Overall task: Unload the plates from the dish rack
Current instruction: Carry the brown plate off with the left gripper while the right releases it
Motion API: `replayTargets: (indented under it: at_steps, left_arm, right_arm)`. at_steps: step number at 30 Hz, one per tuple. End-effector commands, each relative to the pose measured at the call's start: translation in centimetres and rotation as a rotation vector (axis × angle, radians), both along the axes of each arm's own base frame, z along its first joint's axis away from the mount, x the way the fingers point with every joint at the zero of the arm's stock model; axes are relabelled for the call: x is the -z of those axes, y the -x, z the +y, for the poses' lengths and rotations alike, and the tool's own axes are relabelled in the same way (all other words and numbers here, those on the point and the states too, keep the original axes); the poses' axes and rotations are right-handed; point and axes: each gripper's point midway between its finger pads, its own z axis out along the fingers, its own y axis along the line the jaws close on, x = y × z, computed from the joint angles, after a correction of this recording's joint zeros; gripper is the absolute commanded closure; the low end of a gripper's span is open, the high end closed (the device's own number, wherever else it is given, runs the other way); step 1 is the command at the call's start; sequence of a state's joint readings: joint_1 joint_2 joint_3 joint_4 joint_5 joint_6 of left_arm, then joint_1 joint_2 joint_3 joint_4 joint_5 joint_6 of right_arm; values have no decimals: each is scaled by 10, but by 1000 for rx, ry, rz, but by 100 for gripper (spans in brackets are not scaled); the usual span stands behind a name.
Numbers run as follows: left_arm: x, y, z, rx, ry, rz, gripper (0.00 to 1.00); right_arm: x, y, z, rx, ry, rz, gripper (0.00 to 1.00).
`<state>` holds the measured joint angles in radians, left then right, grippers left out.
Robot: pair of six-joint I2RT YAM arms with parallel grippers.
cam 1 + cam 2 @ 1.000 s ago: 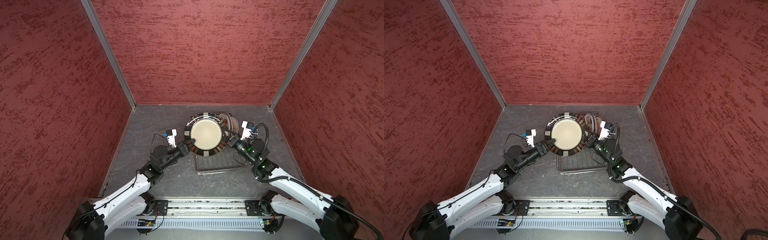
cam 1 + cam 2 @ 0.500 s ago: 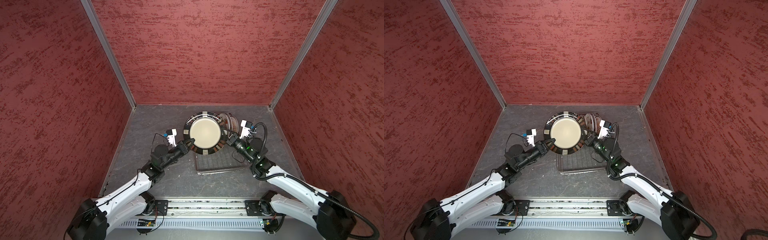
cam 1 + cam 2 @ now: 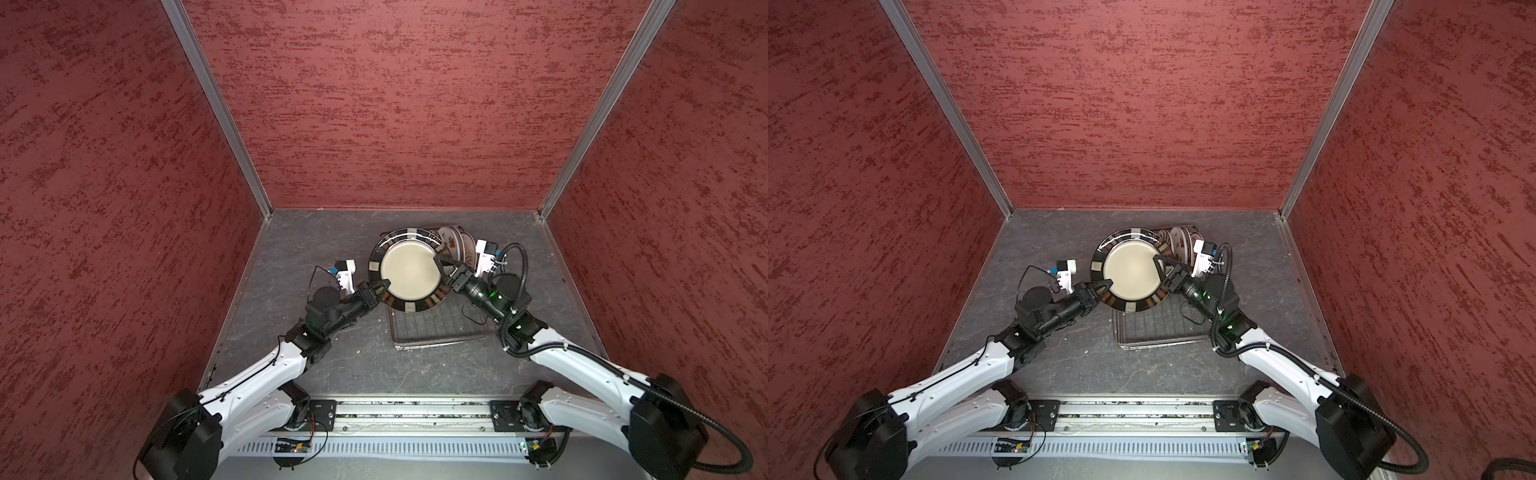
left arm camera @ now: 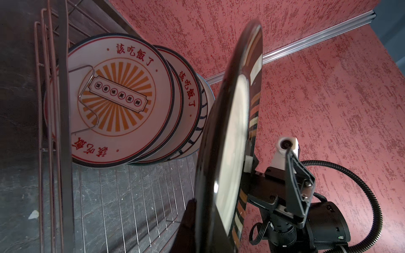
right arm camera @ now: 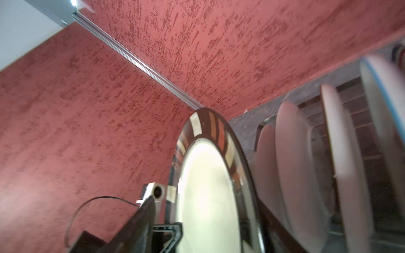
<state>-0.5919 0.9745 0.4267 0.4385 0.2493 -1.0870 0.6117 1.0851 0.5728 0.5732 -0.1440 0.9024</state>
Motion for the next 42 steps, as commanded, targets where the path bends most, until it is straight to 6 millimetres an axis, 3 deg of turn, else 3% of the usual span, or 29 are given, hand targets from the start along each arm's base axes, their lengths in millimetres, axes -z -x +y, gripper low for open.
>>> replayTargets:
  at_steps: [1,2,10,20,26,28,37,42]
  left_arm:
    - [-64,0,-3,30,104,-172,100]
    - [-66,-1,-1,26,108,-173,100]
    - [-72,-11,21,-17,141,-164,100]
    - [-85,-17,78,-146,169,-179,100]
    - [-88,-19,106,-235,192,-193,100]
    - [-80,-23,114,-268,182,-162,100]
    - [-55,-41,154,-449,172,-101,100]
    - [-41,-41,171,-524,169,-95,100]
  right_arm:
    - [-37,8,14,-84,-20,-80,6]
    - [-35,7,15,-88,-10,-69,1]
    - [-28,1,13,-56,40,-46,1]
    - [-39,12,3,-36,96,-155,1]
    - [-45,17,19,-124,176,-205,1]
    - [-46,16,26,-144,202,-224,1]
    - [-48,-3,66,-249,347,-274,1]
    - [-39,-22,82,-239,450,-280,1]
